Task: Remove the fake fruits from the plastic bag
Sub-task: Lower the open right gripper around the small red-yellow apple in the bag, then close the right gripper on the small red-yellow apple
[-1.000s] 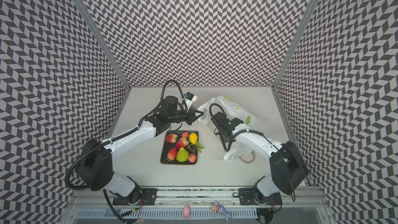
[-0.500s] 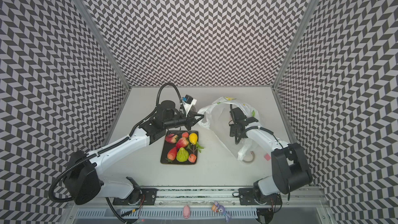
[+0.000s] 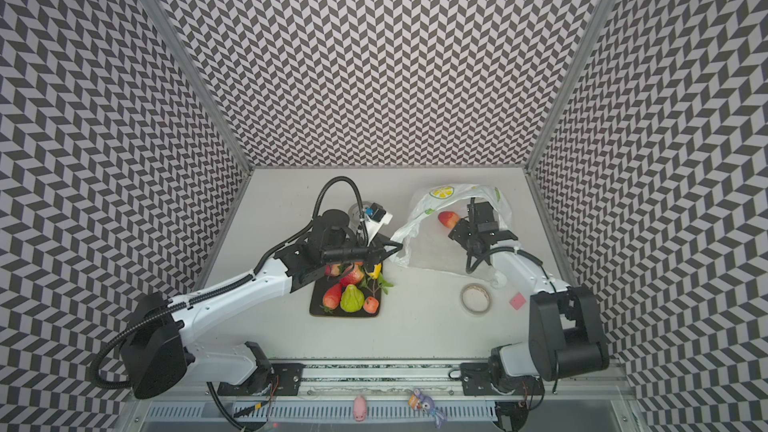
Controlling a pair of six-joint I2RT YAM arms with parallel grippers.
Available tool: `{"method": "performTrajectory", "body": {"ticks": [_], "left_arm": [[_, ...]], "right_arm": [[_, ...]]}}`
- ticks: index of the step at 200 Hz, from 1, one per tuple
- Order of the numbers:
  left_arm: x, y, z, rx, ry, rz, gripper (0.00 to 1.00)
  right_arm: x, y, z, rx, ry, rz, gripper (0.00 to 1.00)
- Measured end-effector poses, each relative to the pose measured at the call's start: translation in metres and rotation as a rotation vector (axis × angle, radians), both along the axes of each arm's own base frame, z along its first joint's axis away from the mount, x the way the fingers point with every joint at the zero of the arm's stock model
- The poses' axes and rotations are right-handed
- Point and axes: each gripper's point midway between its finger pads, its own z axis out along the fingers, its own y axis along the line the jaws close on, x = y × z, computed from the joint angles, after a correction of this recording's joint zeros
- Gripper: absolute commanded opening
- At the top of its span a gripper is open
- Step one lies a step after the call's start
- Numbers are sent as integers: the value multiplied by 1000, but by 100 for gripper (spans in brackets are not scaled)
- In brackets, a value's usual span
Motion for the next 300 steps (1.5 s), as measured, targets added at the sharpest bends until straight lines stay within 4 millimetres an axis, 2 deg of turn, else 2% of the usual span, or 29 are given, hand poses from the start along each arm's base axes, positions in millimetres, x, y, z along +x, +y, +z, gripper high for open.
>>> {"method": "performTrajectory", "body": {"ticks": [29,76,102,149,209,256,300], "left_arm": [[-15,-9,0,0,-10,-51,0],[-25,-15,1,-1,-17,-90,0],[-24,-17,0,3,-14,-93,0],[-23,-21,-3,8,-5,-107,0],[-22,-25,-1,6,-8,-115,0],[-21,-26,-1,11,-13,-119,0],[-22,-24,-5,27,-1,-120,0]], "right_arm": [[22,9,0,113,-58,-69,70],[44,14,-25,178,-49,-125,73],[55,17,-32,190,-49,-126,73],[71,28,-31,226,-74,-84,74],[82,43,-53,253,-37,-15,74],[103,48,-47,238,-57,21,68],[107,50,-58,226,-31,31,66]]}}
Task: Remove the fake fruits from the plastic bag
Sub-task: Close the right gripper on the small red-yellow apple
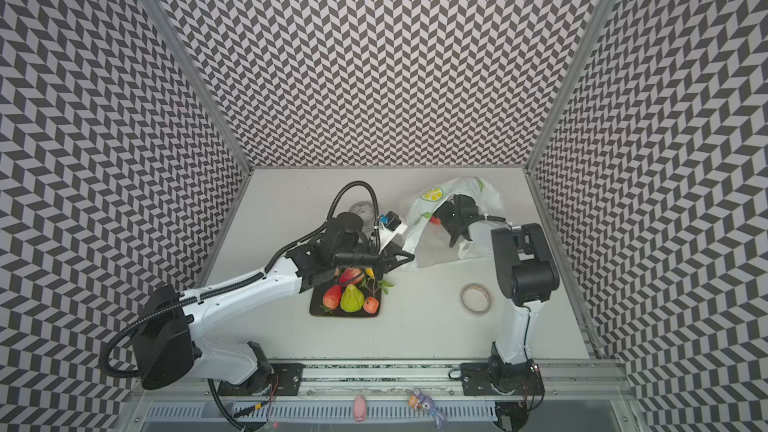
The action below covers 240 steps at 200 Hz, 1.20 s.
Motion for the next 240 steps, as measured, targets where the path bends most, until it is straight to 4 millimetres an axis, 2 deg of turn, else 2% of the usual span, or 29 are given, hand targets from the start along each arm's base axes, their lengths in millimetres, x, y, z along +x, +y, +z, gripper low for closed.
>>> {"method": "performTrajectory", "body": {"ticks": [35,89,134,165,200,219,240], "left_arm": [[0,0,-1,4,4,0,0],[0,1,-1,6,4,2,0],[7,3,-3,19,2,43,0],[24,10,-5,28,15,134,0],[50,25,-4,19,34,247,0],[65,33,2,6,36,300,0],[82,38,14,-15,21,345,0]], "right_arm": [[12,7,0,-3,-8,27,64],[20,13,-1,-5,-18,57,44],[18,14,0,-2,-19,65,35],[-7,15,6,12,-1,92,35],[-41,18,28,17,-28,167,34],[-63,17,33,-4,-37,210,34],[-87,16,29,-38,-32,268,34]]}}
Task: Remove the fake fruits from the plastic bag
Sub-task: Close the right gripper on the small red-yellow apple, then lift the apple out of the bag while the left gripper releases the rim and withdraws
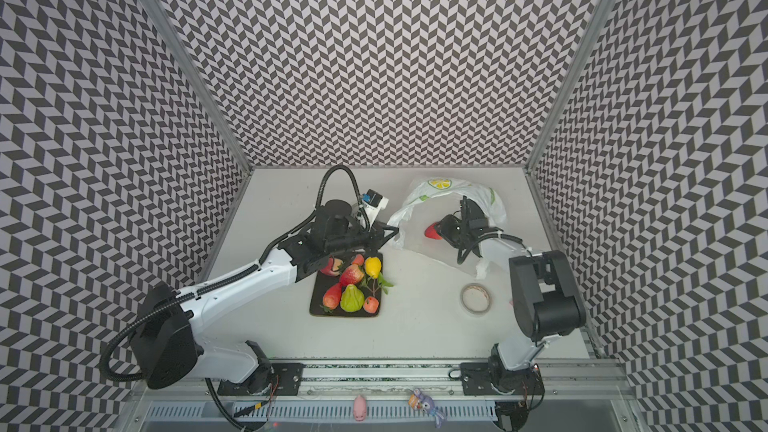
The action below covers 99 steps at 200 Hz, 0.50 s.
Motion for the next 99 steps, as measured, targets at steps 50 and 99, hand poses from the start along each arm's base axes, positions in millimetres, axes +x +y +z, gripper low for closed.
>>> {"method": "performTrajectory", "body": {"ticks": [50,99], "left_arm": [[29,-11,29,-27,-61,22,0],[46,-21,36,-19,-86,23,0]], "right_arm": [[-37,10,-15,-148,5,178,33],[-51,33,-12,-339,-87,370,32]]}}
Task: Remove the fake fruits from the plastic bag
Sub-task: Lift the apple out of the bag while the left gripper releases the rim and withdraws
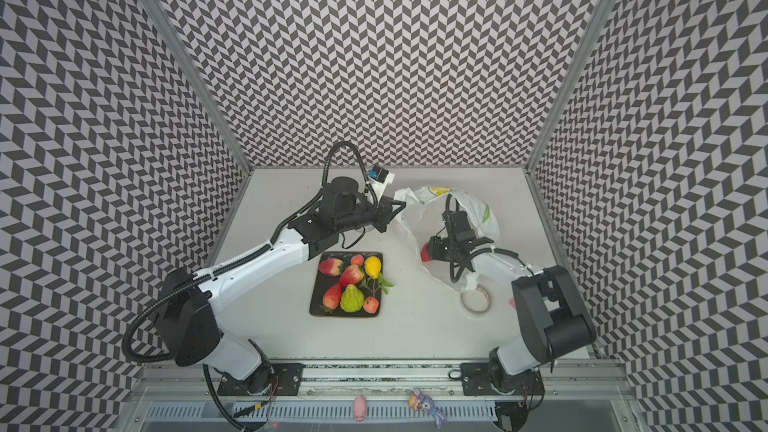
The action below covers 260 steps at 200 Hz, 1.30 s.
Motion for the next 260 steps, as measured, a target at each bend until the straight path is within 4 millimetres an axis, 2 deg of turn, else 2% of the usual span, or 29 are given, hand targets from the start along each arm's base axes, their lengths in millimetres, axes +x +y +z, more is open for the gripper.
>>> {"method": "performTrajectory", "body": {"ticks": [35,76,126,177,196,225,243,260], "left_arm": [[13,6,5,3,-15,36,0],[33,21,18,-7,-46,91,0],[51,27,-1,24,-25,116,0],[54,25,-12,43,-8,115,0],[55,25,-15,48,-3,115,0],[55,26,-17,51,3,118,0],[55,26,-17,50,7,119,12],[55,26,-18,50,9,118,29]], "right_arm": [[-8,9,7,-71,-52,97,31],[-17,13,43,-95,-192,191,31],[-37,14,89,-107,-402,300,31],[-48,29,116,-106,-529,419,32],[-49,33,140,-81,-578,434,32],[-57,35,198,-23,-702,435,32],[-67,36,223,33,-735,436,32],[-81,44,233,96,-719,455,32]]}}
